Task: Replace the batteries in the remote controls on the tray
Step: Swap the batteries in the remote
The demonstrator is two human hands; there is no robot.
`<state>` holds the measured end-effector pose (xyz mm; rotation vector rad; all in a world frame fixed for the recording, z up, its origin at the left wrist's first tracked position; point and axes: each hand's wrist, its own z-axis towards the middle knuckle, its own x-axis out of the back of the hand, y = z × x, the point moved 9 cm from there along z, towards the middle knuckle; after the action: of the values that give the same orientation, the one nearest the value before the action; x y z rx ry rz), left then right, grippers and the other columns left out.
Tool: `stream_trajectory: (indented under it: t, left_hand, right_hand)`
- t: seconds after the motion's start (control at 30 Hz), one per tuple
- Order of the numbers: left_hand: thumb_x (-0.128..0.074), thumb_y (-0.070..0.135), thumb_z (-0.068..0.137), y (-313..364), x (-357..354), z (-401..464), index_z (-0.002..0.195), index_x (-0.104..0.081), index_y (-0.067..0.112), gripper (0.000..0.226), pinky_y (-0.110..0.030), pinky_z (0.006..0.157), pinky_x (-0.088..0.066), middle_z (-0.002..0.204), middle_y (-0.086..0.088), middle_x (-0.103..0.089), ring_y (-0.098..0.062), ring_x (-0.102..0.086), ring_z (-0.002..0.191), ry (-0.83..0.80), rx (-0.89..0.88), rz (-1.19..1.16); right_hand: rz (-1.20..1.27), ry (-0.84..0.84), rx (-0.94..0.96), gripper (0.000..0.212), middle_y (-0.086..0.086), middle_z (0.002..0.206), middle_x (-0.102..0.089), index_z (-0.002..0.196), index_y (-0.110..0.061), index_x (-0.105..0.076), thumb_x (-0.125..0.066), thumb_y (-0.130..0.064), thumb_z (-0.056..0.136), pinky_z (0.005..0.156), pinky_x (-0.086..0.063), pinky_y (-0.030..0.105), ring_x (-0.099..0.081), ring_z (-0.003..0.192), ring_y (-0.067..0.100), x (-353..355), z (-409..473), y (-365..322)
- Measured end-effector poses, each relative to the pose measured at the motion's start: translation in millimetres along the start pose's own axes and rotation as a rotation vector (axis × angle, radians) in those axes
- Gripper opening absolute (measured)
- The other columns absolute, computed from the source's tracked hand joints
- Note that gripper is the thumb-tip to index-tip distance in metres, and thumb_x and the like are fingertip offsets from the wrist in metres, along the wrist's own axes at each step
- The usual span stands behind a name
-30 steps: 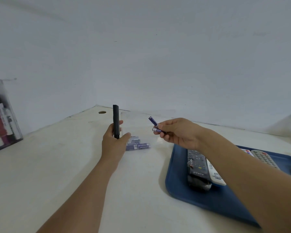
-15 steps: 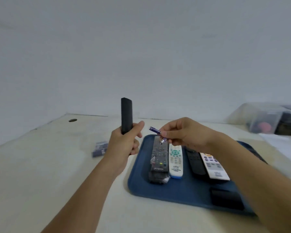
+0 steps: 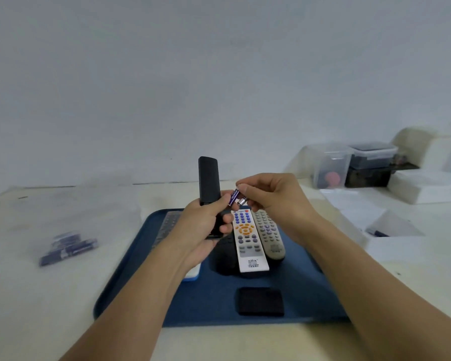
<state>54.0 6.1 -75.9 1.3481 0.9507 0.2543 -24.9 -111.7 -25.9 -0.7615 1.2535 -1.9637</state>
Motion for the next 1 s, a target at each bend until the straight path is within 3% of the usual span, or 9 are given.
stream_trajectory:
  t: [0.1, 0.2, 0.27, 0.4, 0.5, 0.63, 0.77, 0.87, 1.0]
  left_hand:
    - [-0.055, 0.016, 0.102, -2, -4, -5, 0.107, -0.064, 0.002, 0.018, -0.017, 0.036, -0.034, 0.067, -0.006, -0.063, -0.008, -0.045, 0.046, -0.017, 0.026, -0.046]
    - [-0.042, 0.054, 0.103, -8, -6, -10, 0.101, -0.065, 0.005, 0.054, -0.018, 0.035, -0.032, 0.070, -0.009, -0.059, -0.011, -0.043, 0.046, -0.057, 0.098, -0.180]
    - [-0.034, 0.065, 0.100, -9, -3, -11, 0.102, -0.064, 0.005, 0.067, -0.020, 0.034, -0.032, 0.070, -0.009, -0.054, -0.012, -0.041, 0.046, -0.065, 0.119, -0.220]
    - [-0.035, 0.062, 0.102, -8, -1, -10, 0.107, -0.064, 0.008, 0.061, -0.023, 0.043, -0.042, 0.068, -0.005, -0.056, -0.012, -0.044, 0.052, -0.073, 0.108, -0.195]
    - [-0.028, 0.068, 0.099, -7, 1, -11, 0.122, -0.070, 0.025, 0.065, -0.035, 0.059, -0.055, 0.082, -0.005, -0.062, -0.014, -0.051, 0.063, -0.078, 0.083, -0.051]
    - [-0.027, 0.069, 0.097, -4, 0, -17, 0.124, -0.069, 0.037, 0.059, -0.025, 0.044, -0.044, 0.092, -0.003, -0.063, -0.012, -0.051, 0.065, -0.060, 0.062, 0.047]
    - [-0.029, 0.063, 0.101, -1, -6, -19, 0.131, -0.066, 0.026, 0.061, -0.024, 0.045, -0.046, 0.087, -0.001, -0.070, -0.012, -0.059, 0.065, -0.077, 0.019, 0.057]
    - [-0.034, 0.056, 0.104, 1, -5, -18, 0.127, -0.067, 0.012, 0.060, -0.030, 0.061, -0.059, 0.096, -0.009, -0.072, -0.021, -0.063, 0.085, -0.073, -0.014, 0.072]
    - [-0.050, 0.039, 0.104, 4, -7, -20, 0.123, -0.067, 0.006, 0.042, -0.028, 0.067, -0.059, 0.103, -0.011, -0.073, -0.016, -0.066, 0.085, -0.053, -0.077, 0.080]
  right_hand:
    - [0.017, -0.031, -0.014, 0.009, 0.022, 0.086, -0.075, 0.096, -0.005, -0.076, -0.069, -0.009, 0.092, 0.065, -0.055, 0.025, -0.063, 0.067, 0.018, -1, -1, 3]
    - [0.031, -0.038, 0.011, 0.009, 0.024, 0.087, -0.074, 0.096, -0.004, -0.076, -0.069, -0.008, 0.092, 0.062, -0.052, 0.023, -0.061, 0.064, 0.014, 0, -2, -2]
    - [-0.011, -0.068, 0.045, 0.009, 0.021, 0.084, -0.074, 0.095, -0.005, -0.076, -0.069, -0.008, 0.092, 0.060, -0.053, 0.022, -0.061, 0.061, 0.011, -2, -4, -11]
    - [-0.154, -0.177, 0.137, 0.008, 0.017, 0.077, -0.074, 0.092, -0.004, -0.075, -0.069, -0.008, 0.092, 0.058, -0.054, 0.022, -0.060, 0.058, 0.010, -19, -14, -31]
    - [-0.204, -0.201, 0.145, 0.006, 0.015, 0.073, -0.073, 0.088, -0.005, -0.075, -0.070, -0.008, 0.090, 0.057, -0.053, 0.026, -0.060, 0.055, 0.009, -28, -20, -32]
    - [-0.199, -0.181, 0.151, 0.006, 0.015, 0.073, -0.073, 0.086, -0.004, -0.075, -0.072, -0.008, 0.090, 0.056, -0.052, 0.028, -0.058, 0.054, 0.012, -32, -21, -28]
    - [-0.189, -0.133, 0.185, 0.008, 0.011, 0.066, -0.071, 0.084, -0.002, -0.074, -0.071, -0.007, 0.090, 0.051, -0.047, 0.017, -0.058, 0.048, 0.009, -34, -23, -28]
    - [-0.209, -0.098, 0.195, 0.008, 0.007, 0.067, -0.073, 0.083, -0.005, -0.076, -0.071, -0.007, 0.089, 0.052, -0.047, 0.016, -0.060, 0.050, 0.008, -36, -25, -26]
    - [-0.266, -0.026, 0.224, 0.010, 0.002, 0.067, -0.073, 0.081, -0.011, -0.078, -0.072, -0.009, 0.088, 0.055, -0.049, 0.017, -0.064, 0.055, 0.009, -34, -27, -25]
